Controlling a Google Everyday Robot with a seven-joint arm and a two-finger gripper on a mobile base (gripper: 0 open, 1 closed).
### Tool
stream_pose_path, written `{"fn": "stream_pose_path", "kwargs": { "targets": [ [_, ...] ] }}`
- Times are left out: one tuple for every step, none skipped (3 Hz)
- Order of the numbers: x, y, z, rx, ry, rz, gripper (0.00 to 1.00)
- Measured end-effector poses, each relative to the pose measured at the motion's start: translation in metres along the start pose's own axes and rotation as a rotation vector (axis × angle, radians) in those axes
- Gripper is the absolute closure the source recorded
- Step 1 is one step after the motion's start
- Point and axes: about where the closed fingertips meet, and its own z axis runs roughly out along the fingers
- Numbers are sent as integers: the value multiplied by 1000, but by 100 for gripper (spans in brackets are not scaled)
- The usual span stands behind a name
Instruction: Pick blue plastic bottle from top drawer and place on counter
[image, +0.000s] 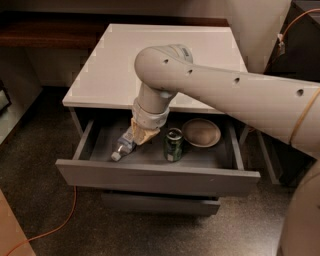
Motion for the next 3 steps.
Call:
{"fn": "stream_pose_path", "kwargs": {
  "targets": [
    [0,-6,21,-17,-8,30,100],
    [-7,-5,42,-33,-22,64,100],
    [-25,2,63,-49,-35,97,100]
  ]
}}
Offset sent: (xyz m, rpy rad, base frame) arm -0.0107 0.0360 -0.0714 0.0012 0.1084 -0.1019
